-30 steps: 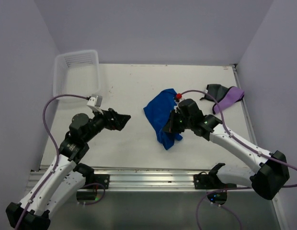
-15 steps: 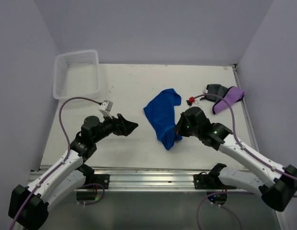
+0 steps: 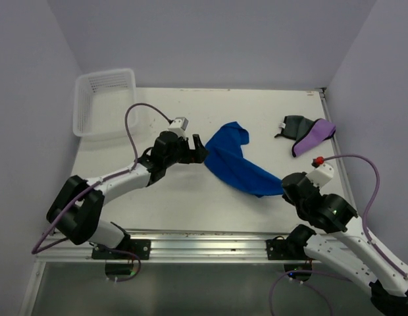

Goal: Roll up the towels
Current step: Flatten the towel

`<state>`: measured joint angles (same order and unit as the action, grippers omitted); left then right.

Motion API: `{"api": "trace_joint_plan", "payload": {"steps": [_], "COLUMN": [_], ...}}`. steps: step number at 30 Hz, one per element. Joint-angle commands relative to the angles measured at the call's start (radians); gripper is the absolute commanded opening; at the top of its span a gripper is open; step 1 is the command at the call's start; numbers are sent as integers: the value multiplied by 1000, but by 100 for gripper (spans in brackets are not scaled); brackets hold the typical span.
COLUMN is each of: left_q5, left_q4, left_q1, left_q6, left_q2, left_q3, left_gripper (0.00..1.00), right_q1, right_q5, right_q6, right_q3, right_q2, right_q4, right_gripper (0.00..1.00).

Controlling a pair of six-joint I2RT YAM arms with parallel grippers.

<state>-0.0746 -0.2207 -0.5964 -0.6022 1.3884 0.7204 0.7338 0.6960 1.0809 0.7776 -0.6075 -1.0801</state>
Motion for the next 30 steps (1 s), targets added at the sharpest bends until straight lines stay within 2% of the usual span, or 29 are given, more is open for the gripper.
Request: {"api": "trace_joint_plan", "payload": {"steps": [1,3,4,6,10,16,23,27,30], "left_q5": [120,136,137,148,125,30,-39,-59,-62], "left_q4": [10,26,26,23,47,6,-118,-123,-178], "left_q1": [-3,-3,-3,-2,-2,-3,-3,-5,-5], "left_q6": [70,74,76,79,78,67,48,45,53], "left_q2": [108,185,205,260,345,377,403,445,432], "left_q3": [140,207,232,249,289,245,165,183,162], "left_gripper": [95,94,89,86,84,76,75,61,57], "right_q1": [1,-1,-1,1,-1,1,-1,-4,-8], "right_q5": [144,161,171,174,171,145,120,117,111], "right_q6": [99,111,116,125,132,131,96,85,82], "right_q3": [-3,2,2,-6,-27,-52,-57,-51,-60], "right_q2": [35,40,46,51,39,2,-41,-51,-40], "right_q4": [-105,-130,-136,-138,-116,-57,34,40,43], "right_gripper": [0,0,0,0,0,0,0,0,0]}}
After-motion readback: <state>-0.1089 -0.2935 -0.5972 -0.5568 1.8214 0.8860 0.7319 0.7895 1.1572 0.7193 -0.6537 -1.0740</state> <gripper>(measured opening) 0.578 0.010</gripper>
